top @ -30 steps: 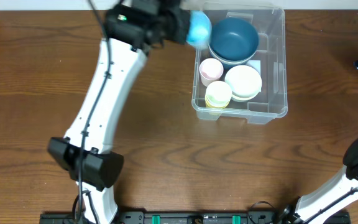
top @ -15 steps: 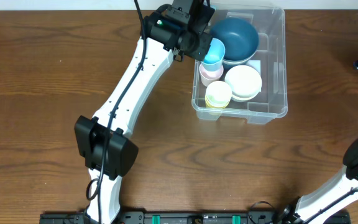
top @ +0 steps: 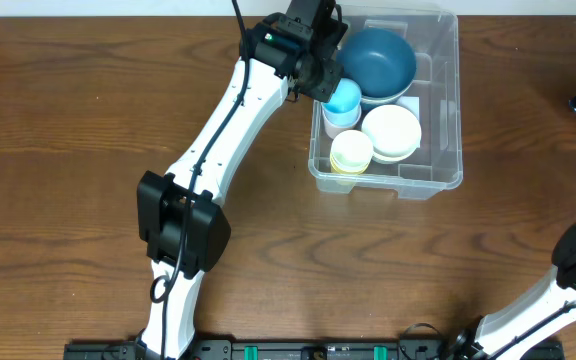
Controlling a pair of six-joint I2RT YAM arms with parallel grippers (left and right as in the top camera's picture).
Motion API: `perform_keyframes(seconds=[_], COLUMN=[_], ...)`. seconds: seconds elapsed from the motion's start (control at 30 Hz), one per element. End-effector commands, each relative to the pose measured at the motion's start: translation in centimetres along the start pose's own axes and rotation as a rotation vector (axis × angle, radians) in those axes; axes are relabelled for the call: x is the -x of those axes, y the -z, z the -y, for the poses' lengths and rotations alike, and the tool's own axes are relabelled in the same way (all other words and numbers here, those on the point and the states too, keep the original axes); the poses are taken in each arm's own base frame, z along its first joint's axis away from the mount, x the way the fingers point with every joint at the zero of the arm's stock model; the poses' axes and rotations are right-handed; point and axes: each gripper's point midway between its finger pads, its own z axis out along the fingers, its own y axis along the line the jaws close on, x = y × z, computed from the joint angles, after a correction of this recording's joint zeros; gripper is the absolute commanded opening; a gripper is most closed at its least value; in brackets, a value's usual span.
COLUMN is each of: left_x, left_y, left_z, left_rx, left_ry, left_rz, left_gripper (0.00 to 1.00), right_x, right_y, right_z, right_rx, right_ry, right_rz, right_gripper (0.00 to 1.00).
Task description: Pack container
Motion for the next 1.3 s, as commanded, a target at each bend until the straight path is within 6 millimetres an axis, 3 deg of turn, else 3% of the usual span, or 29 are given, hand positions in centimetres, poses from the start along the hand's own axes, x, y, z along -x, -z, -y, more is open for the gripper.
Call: perform_keyframes(seconds=[0.0, 0.07, 0.27, 0.53, 0.77, 1.27], left_x=[0.2, 0.3, 0.0, -2.1, -2.5, -5.4], left_y=[0.2, 0.2, 0.7, 1.0, 1.1, 1.7], left_z=[-0.3, -0.7, -2.3, -4.3, -4.4, -4.3], left_rx=[0.010, 0.032, 0.055, 0.076, 0.078, 0.080], left_ry=[-0.002, -0.001, 0.048, 0.107, 0.110, 0.129], left_rz=[0.008, 0.012, 0.001, -0.075, -0.092, -0.212], left_gripper=[0.53, 0.75, 0.99, 0.98, 0.98, 0.98], right_x=[0.1, 0.1, 0.1, 0.1, 0.1, 0.1], right_y=[0.6, 0.6, 0.6, 0.6, 0.6, 0.6], right_z=[0.0, 0.0, 0.0, 0.0, 0.0, 0.0], right_rx=[0.007, 0.007, 0.007, 0.007, 0.007, 0.007], right_ry=[-0.012, -0.012, -0.012, -0.012, -0.012, -0.012], right_rz=[0.011, 0.011, 0.011, 0.011, 0.011, 0.011], right_gripper=[0.99, 0.99, 0.99, 0.99, 0.99, 0.99])
